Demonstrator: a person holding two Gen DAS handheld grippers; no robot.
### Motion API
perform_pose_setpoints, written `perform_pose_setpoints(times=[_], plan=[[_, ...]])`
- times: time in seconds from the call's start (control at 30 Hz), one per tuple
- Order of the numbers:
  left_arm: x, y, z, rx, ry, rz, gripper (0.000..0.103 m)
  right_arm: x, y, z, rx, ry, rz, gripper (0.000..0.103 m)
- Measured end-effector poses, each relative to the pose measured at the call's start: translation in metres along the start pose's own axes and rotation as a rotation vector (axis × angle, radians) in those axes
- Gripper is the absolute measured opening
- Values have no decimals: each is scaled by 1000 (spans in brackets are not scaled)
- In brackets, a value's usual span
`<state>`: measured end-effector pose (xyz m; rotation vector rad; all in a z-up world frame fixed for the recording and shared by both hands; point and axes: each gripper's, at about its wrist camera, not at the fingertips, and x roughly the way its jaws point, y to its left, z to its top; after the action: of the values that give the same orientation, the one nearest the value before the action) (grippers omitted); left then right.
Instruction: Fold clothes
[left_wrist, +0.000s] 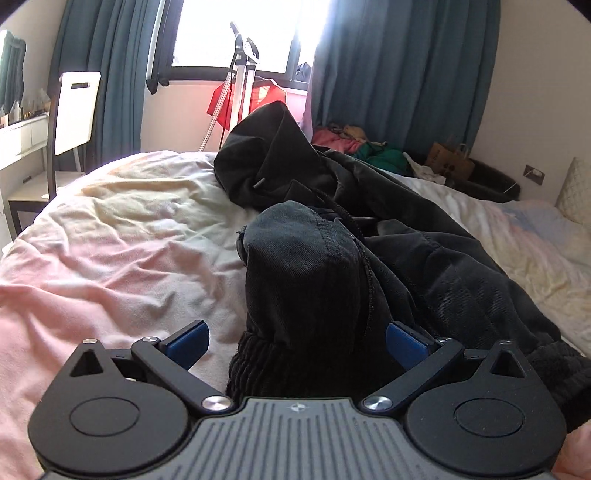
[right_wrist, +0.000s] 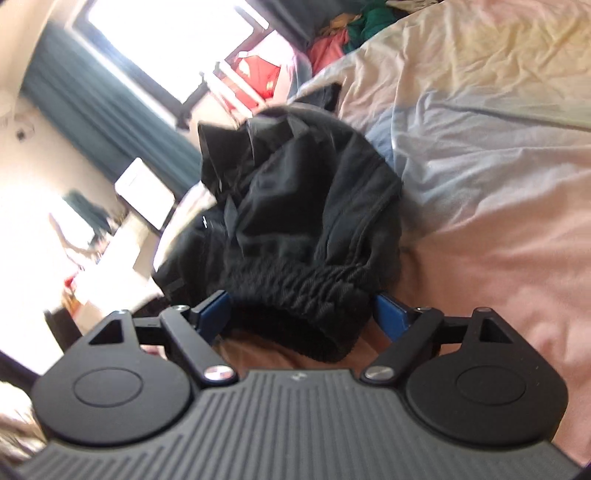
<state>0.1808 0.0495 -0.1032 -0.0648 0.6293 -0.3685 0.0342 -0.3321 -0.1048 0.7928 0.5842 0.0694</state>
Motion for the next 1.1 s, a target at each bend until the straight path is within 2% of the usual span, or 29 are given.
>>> perform_pose_setpoints(times=[0.1, 0.17, 0.27, 0.33, 0.5, 0.6, 0.67, 0.7, 0.73, 0.77, 0.8, 0.83, 0.87, 0.9, 0.93, 0.97, 1.03, 1.1], plan=[[8, 0, -1, -2, 30, -27, 102, -19, -11, 15, 82, -139, 71, 86], [12, -1, -1, -1, 48, -39, 102, -14, -16, 19, 66, -182, 11, 86], [18, -2, -4, 15, 64, -21, 102, 12, -26, 18, 76, -114, -105, 86], [21, -3, -6, 26, 75, -9, 102, 28, -36, 13, 128, -89, -164, 86], [30, -4, -11, 53, 103, 21, 102, 56, -43, 2, 157, -12, -128, 86], [36, 5, -15, -19, 122, 16, 103, 57, -37, -3, 136, -4, -83, 86], [38, 9, -17, -42, 118, 10, 101, 60, -39, -4, 144, 2, -89, 82], [37, 9, -18, -37, 112, 11, 99, 63, -40, -4, 157, 11, -92, 76], [35, 8, -18, -20, 100, 16, 96, 66, -42, -4, 170, 21, -95, 66], [34, 6, -18, -7, 89, 22, 90, 69, -44, -4, 184, 30, -98, 63], [32, 6, -17, -10, 81, 26, 86, 70, -46, -4, 194, 29, -94, 54], [29, 8, -15, -27, 77, 25, 76, 70, -45, -4, 191, 26, -96, 44], [27, 10, -13, -45, 74, 25, 65, 68, -44, -3, 180, 20, -98, 41], [25, 12, -12, -63, 70, 24, 59, 66, -42, -2, 171, 18, -94, 34], [22, 14, -9, -88, 63, 18, 46, 64, -40, -2, 162, 17, -89, 29], [18, 17, -6, -122, 52, 5, 35, 62, -39, -2, 158, 18, -79, 26], [5, 22, 0, -201, 18, -26, 25, 58, -36, -2, 149, 21, -59, 23], [-11, 27, 8, -283, -30, -81, 24, 56, -34, -2, 149, 39, -10, 22]])
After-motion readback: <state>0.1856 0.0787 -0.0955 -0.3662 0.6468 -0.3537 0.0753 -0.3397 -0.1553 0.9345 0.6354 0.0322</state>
